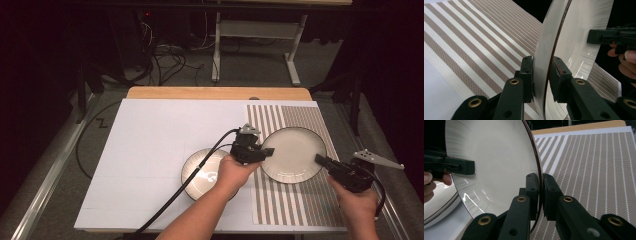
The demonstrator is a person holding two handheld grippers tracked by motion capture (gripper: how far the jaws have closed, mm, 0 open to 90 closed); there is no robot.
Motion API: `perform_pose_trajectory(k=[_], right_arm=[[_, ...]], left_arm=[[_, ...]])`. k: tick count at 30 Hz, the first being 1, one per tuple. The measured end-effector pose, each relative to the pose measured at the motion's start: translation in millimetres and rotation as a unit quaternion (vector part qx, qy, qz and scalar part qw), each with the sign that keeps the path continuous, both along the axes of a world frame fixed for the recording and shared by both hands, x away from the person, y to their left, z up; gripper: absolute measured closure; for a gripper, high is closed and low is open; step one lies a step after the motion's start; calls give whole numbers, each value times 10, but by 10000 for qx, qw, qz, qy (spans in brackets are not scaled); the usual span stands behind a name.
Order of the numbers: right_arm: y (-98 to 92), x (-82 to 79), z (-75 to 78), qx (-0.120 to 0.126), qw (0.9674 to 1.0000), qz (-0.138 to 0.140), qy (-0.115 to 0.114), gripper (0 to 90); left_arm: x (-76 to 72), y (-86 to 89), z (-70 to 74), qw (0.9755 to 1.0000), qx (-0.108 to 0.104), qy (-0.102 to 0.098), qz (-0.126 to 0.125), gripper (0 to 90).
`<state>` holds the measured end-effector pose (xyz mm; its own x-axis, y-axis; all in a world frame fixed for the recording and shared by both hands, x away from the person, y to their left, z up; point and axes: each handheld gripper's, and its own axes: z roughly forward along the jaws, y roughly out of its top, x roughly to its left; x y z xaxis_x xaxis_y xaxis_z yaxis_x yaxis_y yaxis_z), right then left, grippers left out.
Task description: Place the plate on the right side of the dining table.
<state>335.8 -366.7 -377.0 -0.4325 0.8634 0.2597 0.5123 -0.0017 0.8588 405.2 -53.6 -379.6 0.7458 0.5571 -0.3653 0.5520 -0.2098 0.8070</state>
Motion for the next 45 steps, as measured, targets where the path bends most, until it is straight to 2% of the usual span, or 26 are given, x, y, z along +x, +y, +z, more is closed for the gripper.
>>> perform_pose_trajectory(k=[6,10,13,20,25,27,30,35,45], right_arm=[[-72,8,-39,-60,9999,-148,31,863],[-94,16,-78,-119,9997,-182,78,866],[-104,24,-111,-196,9995,-214,114,866],[-100,36,-146,-364,9990,-245,115,867],[-121,47,-175,-290,9992,-260,126,867],[-128,50,-181,-257,9993,-255,125,868],[-133,49,-177,-221,9994,-234,96,874],[-123,74,-190,-291,9990,-329,127,867],[-95,146,-207,-408,9979,-444,218,852]], left_arm=[[51,-113,-34,9999,119,29,-32,731],[97,-166,-93,9994,243,230,-6,720],[117,-198,-126,9990,350,293,-15,715],[133,-241,-159,9977,599,317,61,709],[152,-262,-141,9971,675,345,92,707],[156,-260,-132,9969,720,297,147,706],[175,-246,-135,9970,673,360,154,674],[147,-209,-95,9973,690,203,154,538],[15,64,26,9981,565,-181,156,449]])
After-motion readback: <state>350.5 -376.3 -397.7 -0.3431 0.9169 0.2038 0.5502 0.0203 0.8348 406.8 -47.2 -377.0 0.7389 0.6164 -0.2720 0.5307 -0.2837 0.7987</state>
